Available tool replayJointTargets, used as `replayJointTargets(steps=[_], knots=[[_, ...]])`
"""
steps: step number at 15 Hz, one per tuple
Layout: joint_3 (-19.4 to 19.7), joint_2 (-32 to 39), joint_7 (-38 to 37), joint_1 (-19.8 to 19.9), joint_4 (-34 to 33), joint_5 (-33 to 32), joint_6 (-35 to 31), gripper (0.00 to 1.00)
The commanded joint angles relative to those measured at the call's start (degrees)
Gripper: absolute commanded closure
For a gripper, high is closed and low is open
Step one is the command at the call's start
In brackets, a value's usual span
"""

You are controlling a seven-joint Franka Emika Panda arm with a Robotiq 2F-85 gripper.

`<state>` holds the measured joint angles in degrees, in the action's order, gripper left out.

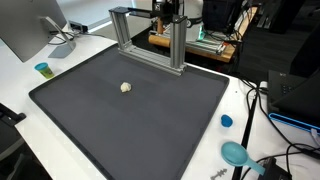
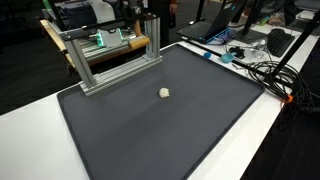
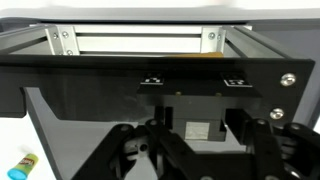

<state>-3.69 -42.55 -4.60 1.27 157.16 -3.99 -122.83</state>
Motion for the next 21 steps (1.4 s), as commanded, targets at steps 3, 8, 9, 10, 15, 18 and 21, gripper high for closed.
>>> replayJointTargets(steps=[3, 8, 9, 10, 15, 18, 21], knots=[[-2.72, -1.00, -3.52, 0.42, 0.85, -2.35, 2.48, 0.69], [-0.45, 0.30, -2.10, -1.11, -0.13, 1.02, 4.00, 0.77], [1.14, 0.76, -0.46, -2.13, -0.54, 2.94, 4.57, 0.77], [2.89, 1.34, 1.61, -3.07, -0.92, 4.74, 5.10, 0.77], [6.63, 2.63, 5.05, -2.44, -2.59, 8.08, 8.80, 0.27], [6.01, 2.85, 3.58, -1.58, -3.07, 8.97, 9.52, 0.66], [5.76, 3.10, 2.50, -0.87, -3.39, 9.00, 8.72, 0.72]])
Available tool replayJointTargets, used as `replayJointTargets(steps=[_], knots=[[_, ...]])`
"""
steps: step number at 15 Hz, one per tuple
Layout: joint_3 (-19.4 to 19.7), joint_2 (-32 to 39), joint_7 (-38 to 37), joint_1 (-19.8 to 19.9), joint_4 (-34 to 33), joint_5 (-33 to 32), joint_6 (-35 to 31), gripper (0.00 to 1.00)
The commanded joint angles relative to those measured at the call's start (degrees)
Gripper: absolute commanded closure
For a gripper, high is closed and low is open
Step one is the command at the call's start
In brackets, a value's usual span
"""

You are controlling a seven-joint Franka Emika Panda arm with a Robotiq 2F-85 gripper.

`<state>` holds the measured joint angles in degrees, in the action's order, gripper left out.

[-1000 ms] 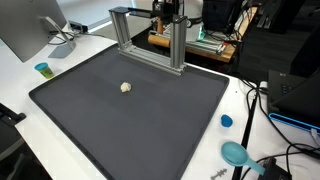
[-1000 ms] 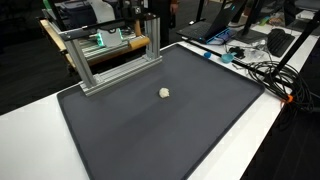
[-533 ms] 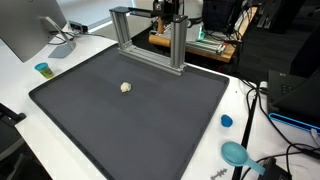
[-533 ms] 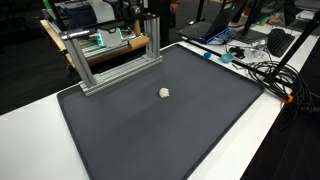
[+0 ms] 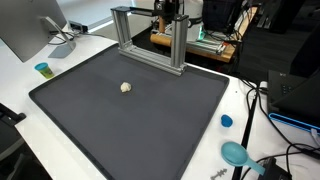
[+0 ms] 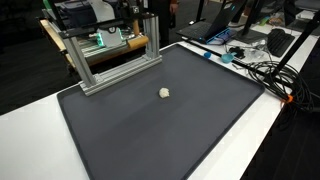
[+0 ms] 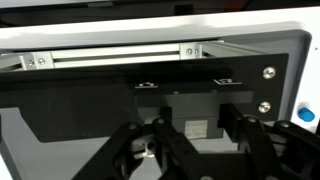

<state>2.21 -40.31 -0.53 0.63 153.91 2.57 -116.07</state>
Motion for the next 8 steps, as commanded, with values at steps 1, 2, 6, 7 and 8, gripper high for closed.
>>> replayJointTargets(steps=[1, 2, 6, 7, 8], knots=[[-0.37, 0.89, -2.30, -0.03, -0.16, 2.40, 1.47, 0.73], [-0.34, 1.03, -2.65, -0.03, -0.27, 2.60, 1.39, 0.73], [-1.40, 2.64, -7.09, 0.84, -1.43, 2.82, -2.85, 0.78], [-1.44, 3.47, -7.97, 0.81, -2.09, 3.14, -4.26, 0.78], [-1.69, 4.55, -8.71, 0.70, -2.78, 3.26, -6.09, 0.78]])
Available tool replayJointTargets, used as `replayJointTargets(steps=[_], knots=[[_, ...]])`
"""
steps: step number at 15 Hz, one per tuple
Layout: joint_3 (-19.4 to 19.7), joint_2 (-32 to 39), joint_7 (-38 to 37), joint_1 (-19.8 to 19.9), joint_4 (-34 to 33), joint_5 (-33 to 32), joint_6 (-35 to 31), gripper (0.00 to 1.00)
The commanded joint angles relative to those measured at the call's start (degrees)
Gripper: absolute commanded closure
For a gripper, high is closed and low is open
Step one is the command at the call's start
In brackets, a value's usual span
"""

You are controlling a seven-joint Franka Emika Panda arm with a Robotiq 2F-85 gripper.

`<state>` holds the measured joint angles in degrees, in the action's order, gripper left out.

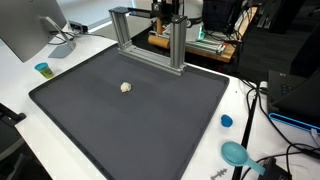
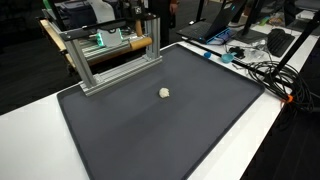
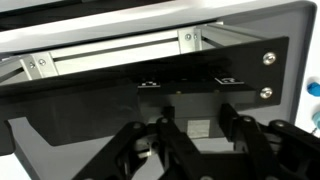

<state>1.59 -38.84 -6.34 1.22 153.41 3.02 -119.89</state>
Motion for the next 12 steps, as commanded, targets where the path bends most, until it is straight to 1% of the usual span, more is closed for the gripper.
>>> replayJointTargets(steps=[1, 3, 6, 9, 12], knots=[[-1.39, 3.89, -3.48, -0.04, -2.76, 2.90, -3.31, 0.78], [-1.94, 5.78, -4.51, -0.45, -4.11, 3.64, -5.50, 0.78], [-3.60, 11.04, -6.17, -0.57, -8.28, 3.38, -9.63, 0.78], [-5.82, 17.41, -7.37, -0.36, -13.89, 0.92, -12.93, 0.78], [-7.64, 23.97, -9.61, -0.11, -20.14, -1.32, -13.64, 0.78]])
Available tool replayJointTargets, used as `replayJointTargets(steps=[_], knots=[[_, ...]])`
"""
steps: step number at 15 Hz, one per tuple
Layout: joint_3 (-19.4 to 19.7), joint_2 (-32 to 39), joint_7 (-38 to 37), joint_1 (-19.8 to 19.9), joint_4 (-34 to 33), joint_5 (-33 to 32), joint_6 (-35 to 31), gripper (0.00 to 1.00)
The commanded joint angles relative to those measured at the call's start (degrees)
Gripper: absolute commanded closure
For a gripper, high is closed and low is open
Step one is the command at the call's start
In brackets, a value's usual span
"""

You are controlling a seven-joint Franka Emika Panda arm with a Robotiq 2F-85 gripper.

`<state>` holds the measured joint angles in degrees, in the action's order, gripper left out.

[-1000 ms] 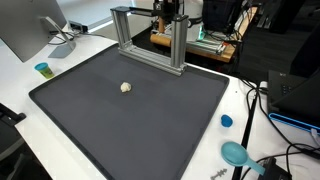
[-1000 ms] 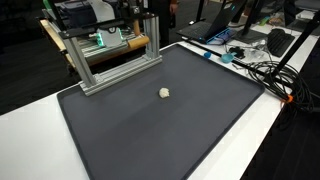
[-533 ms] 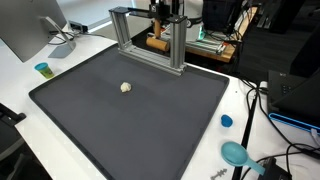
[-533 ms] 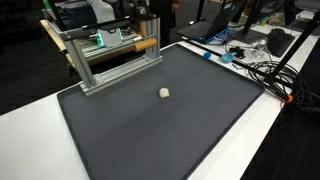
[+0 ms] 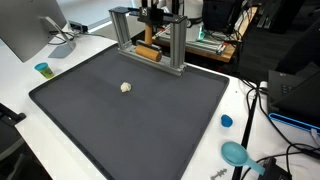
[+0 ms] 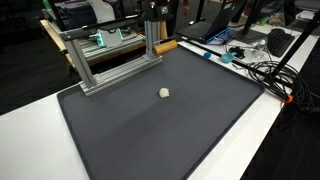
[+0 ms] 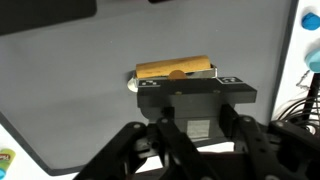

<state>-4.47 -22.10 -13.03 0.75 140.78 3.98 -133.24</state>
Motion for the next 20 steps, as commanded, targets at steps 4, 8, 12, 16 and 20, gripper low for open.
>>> replayJointTargets(steps=[4, 8, 12, 16, 20], knots=[[-1.03, 9.29, -1.30, -1.23, -8.65, -1.19, 0.39, 0.53], [-1.00, 15.22, -1.04, -2.47, -13.91, -0.99, 1.56, 0.53], [-0.94, 15.38, -0.96, -2.46, -14.28, -0.98, 1.81, 0.53], [-1.40, 16.31, -5.12, -2.33, -15.56, -3.01, 1.74, 0.78], [-1.23, 15.98, -10.50, -1.65, -13.76, -7.72, 0.25, 0.78]])
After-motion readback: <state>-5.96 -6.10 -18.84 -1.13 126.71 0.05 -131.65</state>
